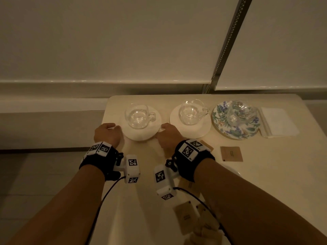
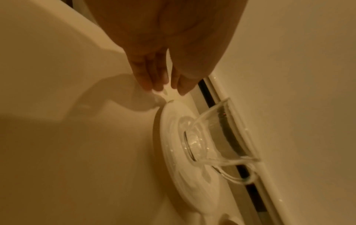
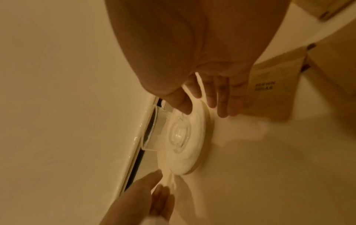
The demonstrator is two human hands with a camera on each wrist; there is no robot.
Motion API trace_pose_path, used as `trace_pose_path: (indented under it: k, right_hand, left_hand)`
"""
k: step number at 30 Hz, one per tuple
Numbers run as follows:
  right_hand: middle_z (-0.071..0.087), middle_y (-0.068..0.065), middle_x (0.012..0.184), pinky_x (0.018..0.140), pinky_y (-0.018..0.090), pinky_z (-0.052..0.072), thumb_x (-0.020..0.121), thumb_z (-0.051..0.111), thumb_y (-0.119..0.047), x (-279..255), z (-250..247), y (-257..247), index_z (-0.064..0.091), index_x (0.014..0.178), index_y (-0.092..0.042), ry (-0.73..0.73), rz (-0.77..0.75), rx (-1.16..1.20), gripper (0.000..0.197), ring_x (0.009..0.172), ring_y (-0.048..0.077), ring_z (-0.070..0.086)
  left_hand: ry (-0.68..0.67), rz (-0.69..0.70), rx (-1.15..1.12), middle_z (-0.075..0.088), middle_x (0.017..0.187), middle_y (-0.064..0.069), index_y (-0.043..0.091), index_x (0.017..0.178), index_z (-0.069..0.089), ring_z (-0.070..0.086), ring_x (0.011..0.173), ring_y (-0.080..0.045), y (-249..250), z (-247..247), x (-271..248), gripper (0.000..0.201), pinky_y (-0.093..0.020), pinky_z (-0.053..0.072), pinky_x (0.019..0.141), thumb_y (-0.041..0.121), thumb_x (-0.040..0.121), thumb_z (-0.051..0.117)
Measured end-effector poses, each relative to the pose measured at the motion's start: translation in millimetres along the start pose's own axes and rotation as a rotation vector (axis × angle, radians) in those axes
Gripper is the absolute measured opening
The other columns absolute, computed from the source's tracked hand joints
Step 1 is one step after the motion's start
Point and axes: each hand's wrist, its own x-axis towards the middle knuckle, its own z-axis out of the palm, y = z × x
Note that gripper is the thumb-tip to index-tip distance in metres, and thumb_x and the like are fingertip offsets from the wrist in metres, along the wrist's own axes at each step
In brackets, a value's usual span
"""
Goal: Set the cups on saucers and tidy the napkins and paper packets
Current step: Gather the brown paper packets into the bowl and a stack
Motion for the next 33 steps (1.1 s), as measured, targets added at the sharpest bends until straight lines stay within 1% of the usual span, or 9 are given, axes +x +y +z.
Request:
trace_pose_path:
  k: [3, 6, 10, 15, 21, 23, 26, 28, 33]
  right_hand:
    - [0.069, 0.017, 0.104, 0.082, 0.041, 0.058, 0.09, 0.059, -0.013, -6.2, -32.7, 2.4, 0.064, 0.113, 0.003, 0.039, 0.076, -0.061, 0.028, 0.093, 0.029, 0.068]
    - [0.07, 0.011, 0.075, 0.054, 0.03, 0.053, 0.089, 0.06, -0.01, -7.3, -81.1, 10.0, 0.065, 0.102, 0.005, 0.157, 0.185, -0.016, 0.021, 0.061, 0.021, 0.065]
    - [0.069, 0.02, 0.085, 0.064, 0.037, 0.054, 0.089, 0.058, -0.008, -4.7, -130.1, 29.5, 0.061, 0.096, 0.006, 0.328, 0.265, -0.025, 0.016, 0.066, 0.03, 0.066]
    - [0.071, 0.019, 0.073, 0.072, 0.046, 0.06, 0.088, 0.059, -0.009, 8.2, -138.6, 42.1, 0.059, 0.079, 0.002, 0.364, 0.276, -0.106, 0.014, 0.073, 0.034, 0.073]
    - [0.073, 0.015, 0.076, 0.076, 0.045, 0.06, 0.078, 0.076, -0.006, 21.0, -137.0, 46.9, 0.067, 0.083, 0.002, 0.35, 0.266, -0.267, 0.013, 0.078, 0.029, 0.073]
    - [0.074, 0.014, 0.088, 0.077, 0.042, 0.06, 0.08, 0.075, -0.008, 23.3, -135.5, 48.6, 0.067, 0.094, 0.002, 0.301, 0.27, -0.29, 0.019, 0.084, 0.028, 0.072]
    - [0.067, 0.016, 0.11, 0.066, 0.03, 0.057, 0.083, 0.068, -0.008, 24.2, -132.5, 48.8, 0.061, 0.115, -0.001, 0.226, 0.259, -0.202, 0.034, 0.094, 0.027, 0.069]
    - [0.066, 0.017, 0.113, 0.056, 0.025, 0.053, 0.084, 0.065, -0.007, 22.3, -131.2, 46.4, 0.059, 0.117, -0.002, 0.215, 0.246, -0.204, 0.034, 0.094, 0.026, 0.069]
    - [0.065, 0.007, 0.086, 0.049, 0.023, 0.045, 0.084, 0.072, -0.016, 19.5, -129.0, 41.6, 0.064, 0.104, -0.002, 0.272, 0.224, -0.387, 0.026, 0.075, 0.02, 0.062]
  left_hand:
    - [0.051, 0.132, -0.025, 0.07, 0.095, -0.007, 0.02, 0.084, 0.068, 0.064, 0.09, -0.028, 3.7, 4.8, -36.9, 0.006, -0.033, 0.05, 0.079, 0.019, 0.088, 0.064]
    - [-0.254, 0.167, -0.038, 0.071, 0.079, -0.011, 0.019, 0.073, 0.069, 0.068, 0.079, -0.037, 10.1, 38.0, -81.4, 0.013, -0.045, 0.058, 0.076, 0.024, 0.086, 0.069]
    - [-0.49, 0.099, 0.024, 0.073, 0.071, -0.007, 0.01, 0.074, 0.072, 0.071, 0.074, -0.029, 32.6, 84.0, -99.1, 0.028, -0.045, 0.06, 0.078, 0.032, 0.09, 0.065]
    - [-0.516, -0.066, -0.004, 0.074, 0.068, -0.006, 0.003, 0.076, 0.071, 0.073, 0.075, -0.029, 54.8, 114.9, -88.0, 0.027, -0.044, 0.061, 0.076, 0.027, 0.086, 0.066]
    - [-0.47, -0.095, -0.02, 0.074, 0.079, -0.017, -0.004, 0.082, 0.07, 0.072, 0.082, -0.036, 46.8, 126.1, -80.1, 0.025, -0.048, 0.06, 0.075, 0.021, 0.089, 0.067]
    - [-0.438, -0.073, -0.011, 0.073, 0.076, -0.016, -0.002, 0.078, 0.07, 0.072, 0.076, -0.035, 41.5, 123.7, -80.1, 0.027, -0.047, 0.061, 0.072, 0.022, 0.09, 0.066]
    - [-0.419, -0.091, -0.033, 0.071, 0.064, -0.013, 0.002, 0.064, 0.066, 0.07, 0.06, -0.03, 38.2, 118.5, -81.3, 0.034, -0.046, 0.062, 0.066, 0.019, 0.094, 0.062]
    - [-0.408, -0.107, -0.033, 0.071, 0.064, -0.013, 0.001, 0.065, 0.066, 0.068, 0.056, -0.028, 38.5, 115.7, -82.2, 0.034, -0.046, 0.062, 0.066, 0.018, 0.094, 0.062]
    - [-0.363, -0.063, 0.034, 0.073, 0.08, -0.016, 0.0, 0.079, 0.069, 0.07, 0.074, -0.031, 43.8, 105.1, -87.5, 0.032, -0.043, 0.06, 0.076, 0.027, 0.094, 0.062]
